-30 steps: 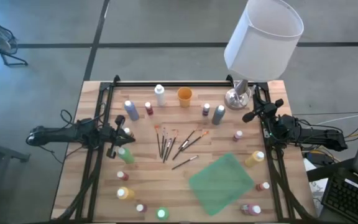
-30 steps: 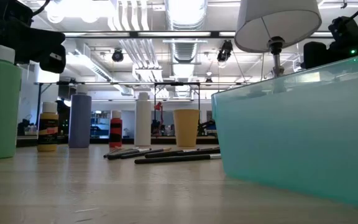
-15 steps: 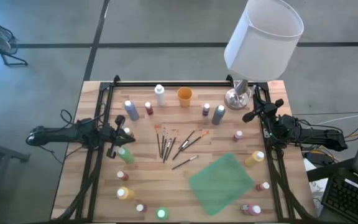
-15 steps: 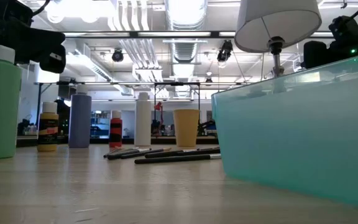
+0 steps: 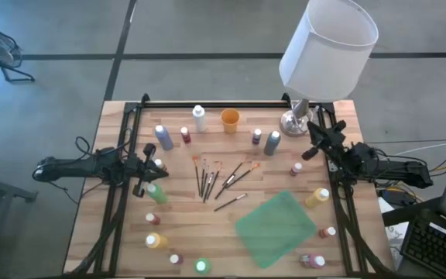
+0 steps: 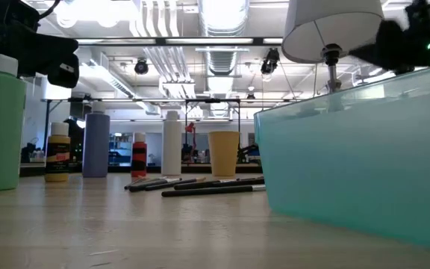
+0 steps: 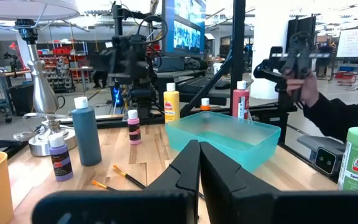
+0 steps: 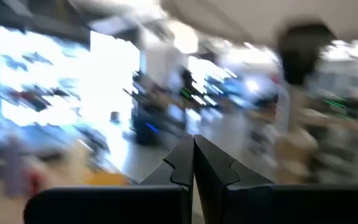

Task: Pick & Place Paint Supplies
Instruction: Put the gold paintbrush into the yellow cup

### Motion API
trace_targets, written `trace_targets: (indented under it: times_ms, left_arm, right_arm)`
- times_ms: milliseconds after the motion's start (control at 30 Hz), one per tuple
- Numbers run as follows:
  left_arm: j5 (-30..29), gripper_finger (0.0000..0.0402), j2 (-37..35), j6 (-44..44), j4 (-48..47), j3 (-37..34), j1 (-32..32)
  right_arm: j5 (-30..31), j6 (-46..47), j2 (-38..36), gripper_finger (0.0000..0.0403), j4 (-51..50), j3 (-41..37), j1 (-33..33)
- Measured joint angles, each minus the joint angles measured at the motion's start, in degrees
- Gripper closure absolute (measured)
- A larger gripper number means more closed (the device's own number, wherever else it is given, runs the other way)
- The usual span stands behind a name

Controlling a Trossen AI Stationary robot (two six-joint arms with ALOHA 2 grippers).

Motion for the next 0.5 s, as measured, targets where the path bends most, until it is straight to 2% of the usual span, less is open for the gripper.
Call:
trace_targets:
  times_ms: [200, 267, 333, 500]
  left_arm:
    - [0.0, 0.0388, 0.02, 0.01, 0.01, 0.0, -0.02]
    - [-0.02, 0.0388, 0.01, 0.01, -0.01, 0.0, -0.02]
    - [0.0, 0.0388, 0.01, -0.01, -0.01, 0.0, -0.01]
    - [0.0, 0.0388, 0.0, -0.01, 0.01, 0.0, 0.0]
  right_arm:
    - [-22.13, 1.23, -0.02, 0.0394, 9.09, 0.01, 0.03]
    - [-27.0, 3.19, -0.02, 0.0394, 10.54, 0.0, 0.04]
    - [-29.09, 5.42, 0.0, 0.0394, 11.48, 0.02, 0.04]
    - [-29.47, 10.3, 0.55, 0.0394, 11.37, 1.44, 0.04]
